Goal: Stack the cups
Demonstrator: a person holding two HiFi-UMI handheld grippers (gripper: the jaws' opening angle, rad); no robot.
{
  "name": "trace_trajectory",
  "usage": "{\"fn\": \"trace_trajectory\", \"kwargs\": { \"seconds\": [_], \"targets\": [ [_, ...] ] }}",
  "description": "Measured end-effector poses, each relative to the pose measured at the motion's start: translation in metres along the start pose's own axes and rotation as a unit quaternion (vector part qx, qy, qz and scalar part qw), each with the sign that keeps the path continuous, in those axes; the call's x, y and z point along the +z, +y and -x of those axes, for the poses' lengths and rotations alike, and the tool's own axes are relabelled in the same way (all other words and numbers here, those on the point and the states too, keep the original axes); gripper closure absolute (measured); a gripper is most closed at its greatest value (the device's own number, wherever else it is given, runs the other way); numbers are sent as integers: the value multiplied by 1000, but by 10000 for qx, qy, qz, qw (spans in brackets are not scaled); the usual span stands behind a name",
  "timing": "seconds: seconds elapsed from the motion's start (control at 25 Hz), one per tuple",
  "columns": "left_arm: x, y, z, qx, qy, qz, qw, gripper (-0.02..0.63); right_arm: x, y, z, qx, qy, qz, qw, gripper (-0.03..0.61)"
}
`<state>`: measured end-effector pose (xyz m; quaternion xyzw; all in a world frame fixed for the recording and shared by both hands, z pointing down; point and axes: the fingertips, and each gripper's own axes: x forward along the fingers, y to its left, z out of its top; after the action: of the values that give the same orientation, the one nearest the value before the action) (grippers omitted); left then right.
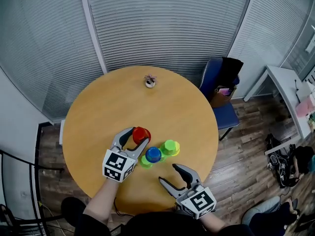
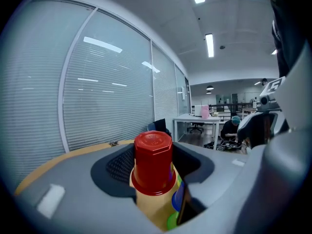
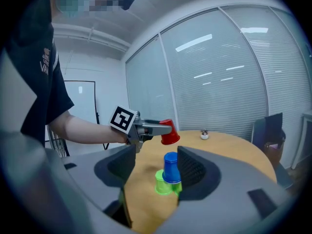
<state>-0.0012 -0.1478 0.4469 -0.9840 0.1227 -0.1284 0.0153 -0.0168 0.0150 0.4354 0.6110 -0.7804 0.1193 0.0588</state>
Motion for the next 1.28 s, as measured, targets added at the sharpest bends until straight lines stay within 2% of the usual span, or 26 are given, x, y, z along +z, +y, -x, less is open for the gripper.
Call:
{"fn": "trace_trajectory", "kwargs": {
  "seconds": [0.28,0.64,0.96,1.2,1.28],
  "targets": [
    [24,-42,-7,-248,-30,-153,9996,367,-4,-3,26,33,-81,-27,10000,307],
    [16,-82,-23,-387,117,-274,9988,367,-14,-8,52,5,-20,-10,10000,307],
    [-5,-87,-38,-370,469,-248,9979,365,-15,-20,57,-47,-2,-70,10000,307],
    [-6,-87,-41,-308,459,-261,9981,365,-14,-24,57,-5,11,-78,10000,307],
    [-5,-87,-42,-308,415,-244,9984,332,-13,-25,56,36,10,-58,10000,307]
  ]
}}
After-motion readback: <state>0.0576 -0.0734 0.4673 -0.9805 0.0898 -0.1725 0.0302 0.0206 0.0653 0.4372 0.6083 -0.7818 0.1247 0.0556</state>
